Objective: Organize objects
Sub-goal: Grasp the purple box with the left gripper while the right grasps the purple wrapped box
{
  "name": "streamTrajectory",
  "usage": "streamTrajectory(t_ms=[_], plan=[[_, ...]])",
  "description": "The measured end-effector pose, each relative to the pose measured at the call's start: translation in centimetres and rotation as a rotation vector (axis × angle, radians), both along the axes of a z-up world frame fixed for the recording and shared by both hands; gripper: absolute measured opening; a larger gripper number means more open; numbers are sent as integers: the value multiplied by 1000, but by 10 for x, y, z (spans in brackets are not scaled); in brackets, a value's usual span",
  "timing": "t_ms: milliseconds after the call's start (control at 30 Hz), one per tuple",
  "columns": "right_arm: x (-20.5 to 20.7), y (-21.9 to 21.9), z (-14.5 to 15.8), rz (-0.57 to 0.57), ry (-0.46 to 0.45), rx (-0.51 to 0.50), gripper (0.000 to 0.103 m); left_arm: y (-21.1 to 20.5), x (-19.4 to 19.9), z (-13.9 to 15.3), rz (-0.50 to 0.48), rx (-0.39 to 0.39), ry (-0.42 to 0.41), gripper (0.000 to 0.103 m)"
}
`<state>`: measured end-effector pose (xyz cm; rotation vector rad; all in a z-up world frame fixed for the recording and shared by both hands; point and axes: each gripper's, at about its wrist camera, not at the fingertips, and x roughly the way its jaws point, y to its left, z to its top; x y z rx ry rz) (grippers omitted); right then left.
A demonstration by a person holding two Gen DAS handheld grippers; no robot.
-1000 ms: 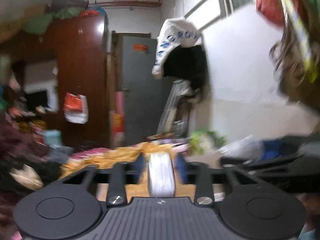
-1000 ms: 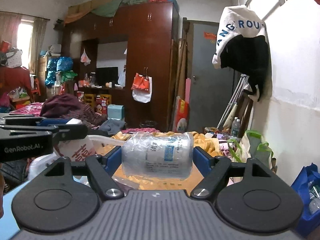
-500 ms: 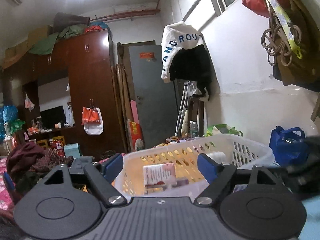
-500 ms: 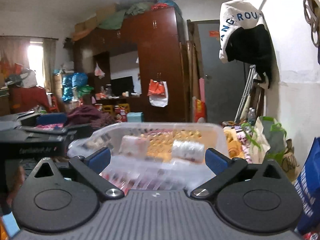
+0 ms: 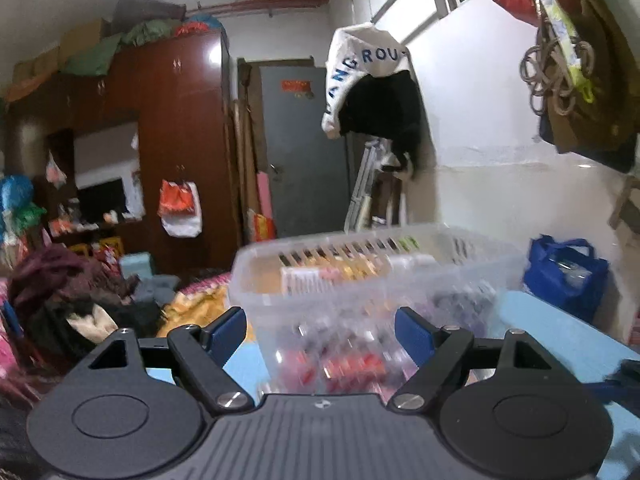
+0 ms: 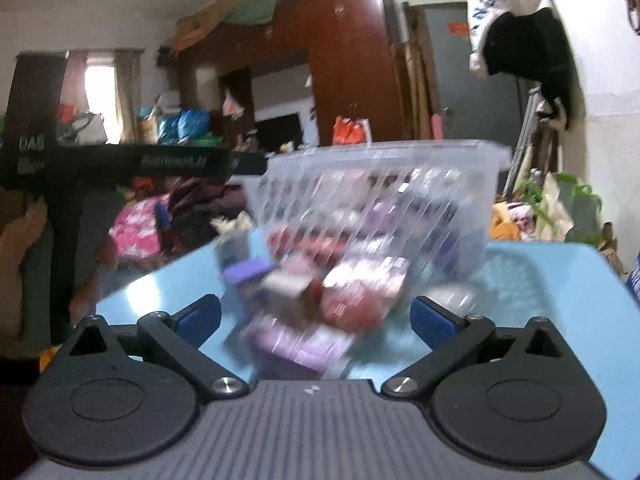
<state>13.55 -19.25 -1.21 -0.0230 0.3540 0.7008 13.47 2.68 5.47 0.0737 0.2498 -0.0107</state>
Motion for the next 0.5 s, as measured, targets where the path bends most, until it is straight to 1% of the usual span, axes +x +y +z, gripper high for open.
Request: streamTrajectory(t_ms=[67,133,200,233,300,367,467,500], plan=[[-5,3,-8,-7,5,-19,102,4,-10,-11,-3,-2,24,84],[-8,10,-13,-5,6,-63,95,5,-16,-20,1,-13,44,84],[-12,17,-18,-13,-4,-95,83,6,-20,-25,-6,-16,55,84],[-13,21,-20,-16,-9,-111,81,5,-20,-27,-6,-10,56,84],[-12,26,-23,-6,11,-130,68,1,-16,-29,-5,17,68,84],[-9,28,-24,-7,25,-147,59,0,-12,-33,0,24,83,84],[-9,27,-25,-7,37,-142,60,3,-9,-39,-5,15,110,84],[-9,26,-25,-10,41,-141,65,4,-11,-41,-6,8,105,85]])
